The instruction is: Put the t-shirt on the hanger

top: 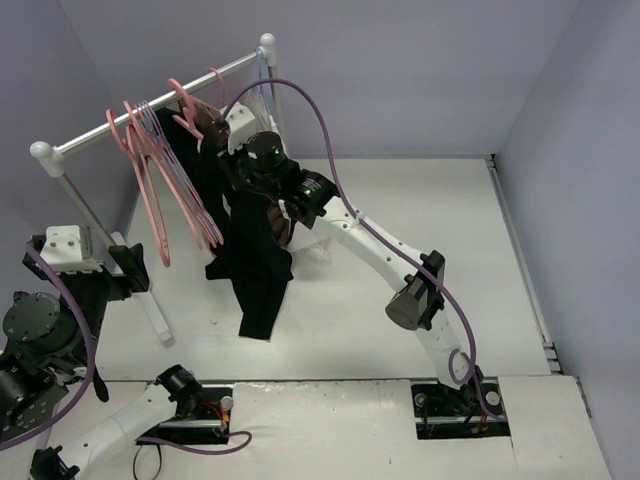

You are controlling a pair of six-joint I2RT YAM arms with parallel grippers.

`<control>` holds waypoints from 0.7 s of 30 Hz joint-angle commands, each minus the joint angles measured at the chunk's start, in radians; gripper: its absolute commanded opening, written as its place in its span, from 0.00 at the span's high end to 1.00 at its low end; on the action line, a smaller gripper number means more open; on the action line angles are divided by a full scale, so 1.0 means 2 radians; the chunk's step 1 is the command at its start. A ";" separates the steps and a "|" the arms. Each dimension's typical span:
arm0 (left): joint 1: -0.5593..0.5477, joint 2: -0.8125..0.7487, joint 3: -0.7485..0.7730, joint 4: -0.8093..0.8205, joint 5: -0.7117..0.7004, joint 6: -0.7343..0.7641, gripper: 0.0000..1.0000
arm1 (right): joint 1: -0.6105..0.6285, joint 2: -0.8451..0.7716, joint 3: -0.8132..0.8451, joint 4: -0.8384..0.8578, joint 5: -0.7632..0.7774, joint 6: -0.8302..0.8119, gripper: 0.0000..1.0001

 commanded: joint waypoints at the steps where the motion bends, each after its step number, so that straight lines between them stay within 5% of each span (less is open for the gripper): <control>1: 0.000 0.003 -0.001 0.013 -0.004 -0.007 0.26 | 0.007 -0.022 -0.025 0.092 -0.007 0.001 1.00; 6: 0.000 -0.001 -0.006 0.008 -0.003 -0.012 0.26 | 0.007 -0.037 -0.068 0.101 -0.006 0.002 0.94; 8: -0.001 -0.003 -0.008 0.004 -0.002 -0.014 0.26 | 0.008 -0.049 -0.085 0.102 -0.011 0.000 0.72; 10: 0.000 -0.003 -0.009 -0.003 -0.001 -0.019 0.26 | 0.008 -0.076 -0.106 0.102 -0.008 -0.001 0.39; 13: -0.001 -0.006 -0.011 -0.014 -0.001 -0.025 0.26 | 0.007 -0.118 -0.137 0.102 0.014 -0.028 0.14; 18: 0.000 -0.023 -0.028 -0.032 0.003 -0.039 0.26 | 0.004 -0.231 -0.228 0.103 0.060 -0.075 0.00; 21: 0.000 -0.029 -0.042 -0.047 0.004 -0.048 0.26 | -0.009 -0.324 -0.312 0.103 0.094 -0.082 0.00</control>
